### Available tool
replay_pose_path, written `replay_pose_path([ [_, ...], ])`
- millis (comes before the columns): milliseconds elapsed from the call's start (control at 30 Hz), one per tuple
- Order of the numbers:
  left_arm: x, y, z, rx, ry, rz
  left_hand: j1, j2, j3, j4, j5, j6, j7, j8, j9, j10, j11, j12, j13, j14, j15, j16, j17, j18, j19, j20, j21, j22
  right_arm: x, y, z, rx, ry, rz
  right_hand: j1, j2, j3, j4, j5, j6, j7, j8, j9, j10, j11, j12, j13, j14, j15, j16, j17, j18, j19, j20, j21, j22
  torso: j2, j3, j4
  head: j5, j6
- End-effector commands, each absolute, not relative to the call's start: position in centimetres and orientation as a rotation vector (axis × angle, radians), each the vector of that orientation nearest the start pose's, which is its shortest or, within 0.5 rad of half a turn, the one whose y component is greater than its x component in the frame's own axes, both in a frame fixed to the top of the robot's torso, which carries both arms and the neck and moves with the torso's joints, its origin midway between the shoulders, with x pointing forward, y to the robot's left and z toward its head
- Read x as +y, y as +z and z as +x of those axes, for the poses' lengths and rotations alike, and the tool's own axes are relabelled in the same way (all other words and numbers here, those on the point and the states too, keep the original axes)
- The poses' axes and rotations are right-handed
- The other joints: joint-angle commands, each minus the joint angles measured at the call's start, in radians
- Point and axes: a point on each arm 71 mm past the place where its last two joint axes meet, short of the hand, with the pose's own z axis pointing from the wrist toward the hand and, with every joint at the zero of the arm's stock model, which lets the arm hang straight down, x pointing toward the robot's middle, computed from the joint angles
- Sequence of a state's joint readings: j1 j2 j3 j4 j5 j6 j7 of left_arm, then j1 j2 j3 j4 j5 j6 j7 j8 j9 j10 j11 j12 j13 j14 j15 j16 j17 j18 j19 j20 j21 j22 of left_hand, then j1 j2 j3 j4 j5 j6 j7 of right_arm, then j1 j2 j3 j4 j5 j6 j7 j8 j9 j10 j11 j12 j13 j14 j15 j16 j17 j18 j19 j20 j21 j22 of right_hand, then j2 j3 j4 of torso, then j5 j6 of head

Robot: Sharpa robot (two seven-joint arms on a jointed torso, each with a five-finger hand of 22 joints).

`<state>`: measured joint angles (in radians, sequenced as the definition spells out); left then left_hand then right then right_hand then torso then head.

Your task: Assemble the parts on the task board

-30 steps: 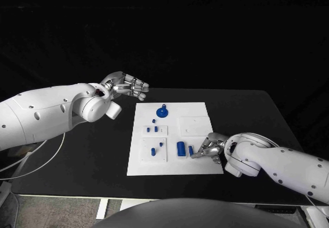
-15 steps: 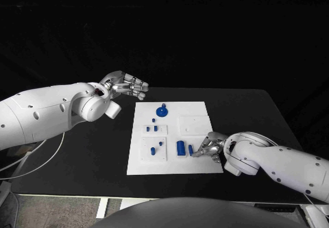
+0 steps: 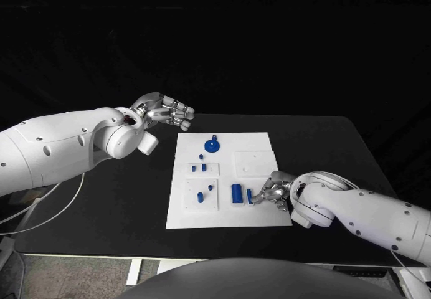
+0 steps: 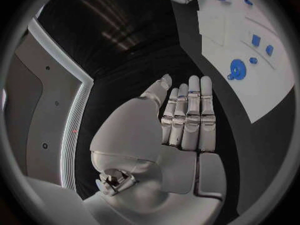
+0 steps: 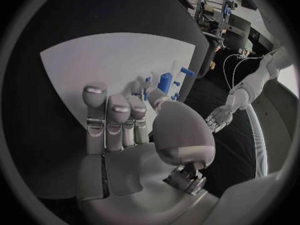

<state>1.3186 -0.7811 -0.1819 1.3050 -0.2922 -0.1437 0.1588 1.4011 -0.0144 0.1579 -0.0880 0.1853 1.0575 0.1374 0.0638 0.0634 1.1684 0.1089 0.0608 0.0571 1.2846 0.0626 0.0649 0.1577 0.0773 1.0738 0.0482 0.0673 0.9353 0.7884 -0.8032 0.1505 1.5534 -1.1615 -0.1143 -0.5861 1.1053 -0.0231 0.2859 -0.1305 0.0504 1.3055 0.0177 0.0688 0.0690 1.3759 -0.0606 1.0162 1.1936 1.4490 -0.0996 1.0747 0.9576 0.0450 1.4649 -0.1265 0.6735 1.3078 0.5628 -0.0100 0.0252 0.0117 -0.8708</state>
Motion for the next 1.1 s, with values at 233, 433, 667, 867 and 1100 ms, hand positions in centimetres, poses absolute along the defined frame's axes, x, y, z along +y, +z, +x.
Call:
replay_pose_path([
  [233, 23.3, -19.3, 52.6, 1.789, -1.255, -0.824, 0.002, -0.007, 0.001, 0.004, 0.007, -0.006, 0.002, 0.001, 0.0, -0.008, 0.001, -0.002, 0.0, 0.001, 0.006, -0.003, 0.001, 0.014, 0.008, 0.0, 0.002, 0.001, -20.1, -33.6, 40.4, 2.366, 0.385, 0.472, -0.021, 0.02, 0.004, -0.046, 0.003, -0.005, -0.002, -0.005, 0.0, 0.004, 0.001, 0.008, -0.002, 0.001, -0.005, -0.003, -0.006, -0.005, 0.05, -0.001, 0.005, 0.072, 0.0, -0.0002, -0.0006, -0.002, 0.001],
  [433, 23.3, -19.3, 52.6, 1.789, -1.254, -0.824, 0.002, -0.005, 0.002, 0.004, 0.009, -0.006, 0.002, 0.001, 0.0, -0.008, 0.001, -0.002, 0.0, 0.001, 0.006, -0.003, 0.001, 0.015, 0.008, 0.0, 0.002, 0.002, -20.2, -33.5, 40.4, 2.342, 0.396, 0.486, -0.043, 0.01, -0.002, -0.041, 0.009, -0.006, -0.001, -0.005, 0.0, 0.002, 0.002, 0.007, -0.005, 0.001, -0.004, -0.002, -0.008, -0.004, 0.05, 0.0, 0.006, 0.072, -0.001, 0.0007, -0.0012, -0.002, 0.004],
  [667, 23.6, -19.4, 52.8, 1.781, -1.248, -0.83, -0.003, -0.006, 0.002, 0.007, 0.006, -0.006, 0.002, 0.001, 0.0, -0.008, 0.001, -0.002, 0.0, 0.001, 0.006, -0.003, 0.001, 0.014, 0.008, 0.0, 0.002, 0.003, -20.5, -33.1, 40.6, 2.303, 0.481, 0.551, -0.042, -0.094, -0.062, 0.12, 0.013, -0.027, 0.013, -0.005, 0.003, -0.014, 0.01, -0.003, -0.014, -0.002, -0.002, -0.006, -0.013, 0.004, 0.049, 0.001, -0.003, 0.07, -0.004, -0.0002, -0.0036, -0.005, 0.023],
  [867, 23.9, -20.1, 53.0, 1.766, -1.244, -0.865, -0.003, -0.004, 0.002, 0.009, 0.003, -0.001, 0.0, 0.001, 0.0, -0.003, -0.001, -0.002, 0.0, 0.003, 0.005, -0.002, 0.001, 0.014, 0.01, 0.0, 0.002, 0.001, -21.2, -31.6, 42.5, 2.173, 0.688, 0.657, 0.011, -0.075, -0.236, 0.185, 0.107, -0.087, 0.031, -0.004, 0.008, -0.029, 0.021, -0.004, -0.02, -0.006, 0.002, -0.023, -0.024, 0.017, 0.047, 0.006, -0.031, 0.064, -0.019, -0.0039, -0.0092, -0.014, 0.057],
  [1100, 24.3, -20.6, 53.7, 1.703, -1.256, -0.92, 0.002, 0.007, 0.006, 0.007, 0.003, 0.029, -0.01, 0.004, 0.001, 0.032, -0.013, -0.001, 0.0, 0.014, -0.001, -0.002, 0.004, 0.012, 0.011, -0.005, 0.004, 0.005, -23.6, -28.7, 47.2, 1.936, 0.927, 0.753, 0.042, 0.023, -0.337, 0.086, 0.172, -0.104, 0.037, -0.005, 0.006, -0.056, 0.025, -0.056, -0.066, -0.016, 0.001, -0.081, -0.068, 0.022, 0.035, 0.008, -0.123, 0.042, -0.043, -0.0075, -0.0183, -0.029, 0.128],
])
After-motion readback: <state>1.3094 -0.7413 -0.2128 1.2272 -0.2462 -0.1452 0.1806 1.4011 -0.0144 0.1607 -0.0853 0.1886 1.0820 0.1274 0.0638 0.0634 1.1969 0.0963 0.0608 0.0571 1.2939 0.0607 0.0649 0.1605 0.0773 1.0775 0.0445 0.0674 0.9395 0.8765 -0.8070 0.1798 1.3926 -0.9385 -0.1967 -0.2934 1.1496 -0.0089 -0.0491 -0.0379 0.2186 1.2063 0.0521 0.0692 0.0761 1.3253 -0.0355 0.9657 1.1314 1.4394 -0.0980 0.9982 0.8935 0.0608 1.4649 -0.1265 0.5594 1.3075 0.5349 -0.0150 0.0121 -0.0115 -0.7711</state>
